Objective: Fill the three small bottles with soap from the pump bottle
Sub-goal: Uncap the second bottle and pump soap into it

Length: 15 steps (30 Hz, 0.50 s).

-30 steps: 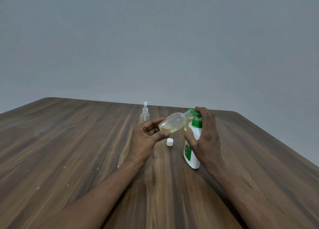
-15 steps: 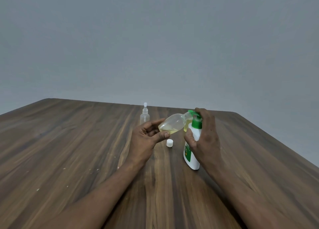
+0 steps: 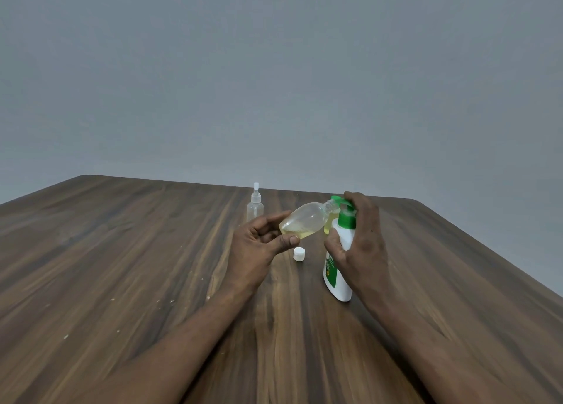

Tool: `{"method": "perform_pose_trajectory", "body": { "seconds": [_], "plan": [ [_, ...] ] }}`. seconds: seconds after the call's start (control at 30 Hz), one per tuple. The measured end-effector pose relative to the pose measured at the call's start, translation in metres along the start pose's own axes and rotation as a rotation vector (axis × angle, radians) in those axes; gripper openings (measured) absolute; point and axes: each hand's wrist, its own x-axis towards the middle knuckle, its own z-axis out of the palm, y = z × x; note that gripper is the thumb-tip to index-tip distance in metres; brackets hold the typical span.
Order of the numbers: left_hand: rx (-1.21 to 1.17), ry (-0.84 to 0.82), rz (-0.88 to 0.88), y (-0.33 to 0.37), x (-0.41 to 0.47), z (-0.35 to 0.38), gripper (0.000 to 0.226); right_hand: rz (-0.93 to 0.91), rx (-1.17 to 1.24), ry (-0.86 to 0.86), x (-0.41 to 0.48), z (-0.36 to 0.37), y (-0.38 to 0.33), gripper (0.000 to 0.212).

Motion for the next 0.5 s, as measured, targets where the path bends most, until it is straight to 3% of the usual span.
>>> {"method": "perform_pose_trajectory", "body": {
  "seconds": [0.27,0.5],
  "plan": [
    [0.005,-0.005,0.001,0.0012,-0.0012,0.0013,0.045,0.009,0.008,-0.017,0.0016,-0.0016,0.0012,0.053],
    [-0.005,0.002,0.002,0.001,-0.0006,0.0006,0.047,-0.003,0.001,-0.003,-0.0002,-0.0008,0.0015,0.066]
  ]
}}
